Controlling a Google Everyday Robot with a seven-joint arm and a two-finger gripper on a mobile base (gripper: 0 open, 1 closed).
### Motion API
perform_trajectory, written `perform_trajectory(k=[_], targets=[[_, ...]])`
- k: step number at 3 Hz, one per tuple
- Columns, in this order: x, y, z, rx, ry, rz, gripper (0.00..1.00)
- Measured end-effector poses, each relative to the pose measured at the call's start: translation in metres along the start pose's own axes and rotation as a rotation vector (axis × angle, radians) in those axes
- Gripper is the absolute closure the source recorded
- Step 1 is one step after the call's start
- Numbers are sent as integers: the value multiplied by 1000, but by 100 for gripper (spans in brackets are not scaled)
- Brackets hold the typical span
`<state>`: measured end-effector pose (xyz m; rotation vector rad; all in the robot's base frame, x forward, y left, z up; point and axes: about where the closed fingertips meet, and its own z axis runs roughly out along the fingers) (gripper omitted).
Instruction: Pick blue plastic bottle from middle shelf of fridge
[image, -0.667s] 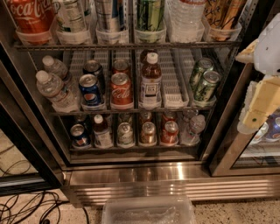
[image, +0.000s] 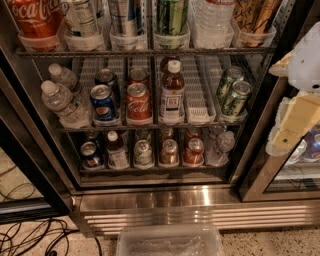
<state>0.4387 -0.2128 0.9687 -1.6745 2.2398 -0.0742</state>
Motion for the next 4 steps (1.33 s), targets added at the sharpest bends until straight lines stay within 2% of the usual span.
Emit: perform_trajectory(k=[2, 3, 4], targets=[[-17, 36, 58, 19, -164, 180, 0], [-32, 44, 88, 33, -281, 256, 0], [-64, 31, 101, 86, -408, 294, 0]])
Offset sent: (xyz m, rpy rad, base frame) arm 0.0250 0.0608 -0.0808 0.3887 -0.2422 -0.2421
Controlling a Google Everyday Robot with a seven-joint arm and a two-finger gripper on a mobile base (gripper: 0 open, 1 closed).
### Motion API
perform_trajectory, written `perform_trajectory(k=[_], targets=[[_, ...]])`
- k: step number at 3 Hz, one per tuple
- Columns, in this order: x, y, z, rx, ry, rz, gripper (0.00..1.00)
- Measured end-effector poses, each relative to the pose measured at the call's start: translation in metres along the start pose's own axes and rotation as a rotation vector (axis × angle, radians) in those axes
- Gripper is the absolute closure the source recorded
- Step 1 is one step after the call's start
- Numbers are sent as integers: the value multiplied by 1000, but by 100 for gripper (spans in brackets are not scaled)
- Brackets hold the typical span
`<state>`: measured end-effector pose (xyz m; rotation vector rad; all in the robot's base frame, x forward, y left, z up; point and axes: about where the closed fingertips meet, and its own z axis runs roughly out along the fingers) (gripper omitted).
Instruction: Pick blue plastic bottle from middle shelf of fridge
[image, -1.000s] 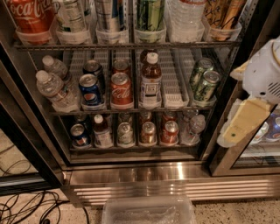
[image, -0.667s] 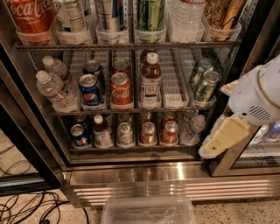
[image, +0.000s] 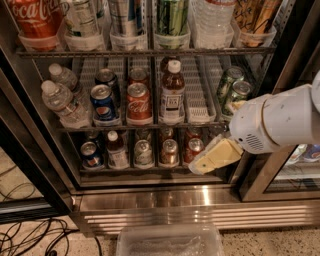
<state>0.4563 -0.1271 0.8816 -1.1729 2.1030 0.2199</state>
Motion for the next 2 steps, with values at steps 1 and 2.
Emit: perform_trajectory(k=[1, 2], targets=[[-8, -8, -1, 34, -25, 0, 0], [-8, -8, -1, 34, -25, 0, 0]])
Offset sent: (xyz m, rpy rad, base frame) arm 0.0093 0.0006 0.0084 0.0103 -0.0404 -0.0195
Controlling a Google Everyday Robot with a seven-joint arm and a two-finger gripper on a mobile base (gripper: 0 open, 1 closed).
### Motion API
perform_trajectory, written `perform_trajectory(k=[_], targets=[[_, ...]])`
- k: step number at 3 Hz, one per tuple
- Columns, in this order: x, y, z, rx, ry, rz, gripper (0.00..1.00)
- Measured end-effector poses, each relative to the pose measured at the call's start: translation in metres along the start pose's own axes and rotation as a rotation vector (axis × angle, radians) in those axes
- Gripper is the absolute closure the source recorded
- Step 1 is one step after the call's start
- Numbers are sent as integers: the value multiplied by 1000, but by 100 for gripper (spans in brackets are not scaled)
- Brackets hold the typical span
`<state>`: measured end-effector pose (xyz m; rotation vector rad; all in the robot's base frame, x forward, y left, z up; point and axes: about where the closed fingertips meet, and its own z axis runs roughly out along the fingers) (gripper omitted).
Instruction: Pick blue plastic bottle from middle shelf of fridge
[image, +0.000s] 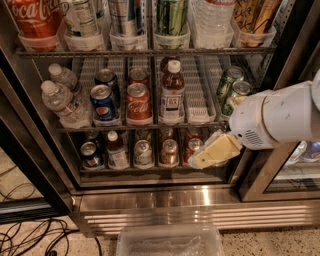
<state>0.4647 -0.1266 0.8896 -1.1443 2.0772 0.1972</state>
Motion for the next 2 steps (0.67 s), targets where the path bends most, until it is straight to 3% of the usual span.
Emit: perform_trajectory(k=[1, 2], targets=[[-2, 1, 1, 4, -14, 7, 0], [-3, 4, 11, 46, -57, 68, 0]])
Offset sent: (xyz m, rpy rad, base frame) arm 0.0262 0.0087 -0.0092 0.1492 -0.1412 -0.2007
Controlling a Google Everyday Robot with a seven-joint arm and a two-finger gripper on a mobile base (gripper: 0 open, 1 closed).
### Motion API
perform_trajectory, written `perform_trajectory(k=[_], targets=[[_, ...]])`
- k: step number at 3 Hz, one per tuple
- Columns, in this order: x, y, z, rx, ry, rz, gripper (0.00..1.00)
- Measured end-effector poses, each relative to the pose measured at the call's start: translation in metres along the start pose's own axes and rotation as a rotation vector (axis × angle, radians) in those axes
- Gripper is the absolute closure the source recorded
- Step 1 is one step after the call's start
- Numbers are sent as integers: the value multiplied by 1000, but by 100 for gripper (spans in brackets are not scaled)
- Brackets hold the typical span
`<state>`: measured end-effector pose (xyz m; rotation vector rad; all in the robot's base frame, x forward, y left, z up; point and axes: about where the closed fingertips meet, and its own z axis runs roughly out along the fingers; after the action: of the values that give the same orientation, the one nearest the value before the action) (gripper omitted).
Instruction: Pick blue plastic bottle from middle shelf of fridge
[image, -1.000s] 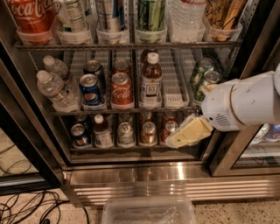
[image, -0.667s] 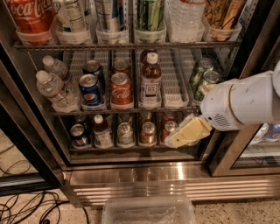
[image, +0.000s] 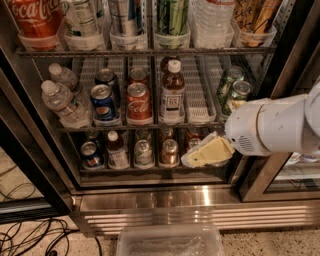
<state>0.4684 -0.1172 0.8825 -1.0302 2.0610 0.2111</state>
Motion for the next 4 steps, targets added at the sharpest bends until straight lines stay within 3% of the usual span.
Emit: perform_trajectory(k=[1, 3, 4], targets=[[-6, -3, 17, 71, -89, 43, 0], [-49, -24, 46, 213, -305, 42, 0], [-65, -27, 62, 247, -392, 32, 0]])
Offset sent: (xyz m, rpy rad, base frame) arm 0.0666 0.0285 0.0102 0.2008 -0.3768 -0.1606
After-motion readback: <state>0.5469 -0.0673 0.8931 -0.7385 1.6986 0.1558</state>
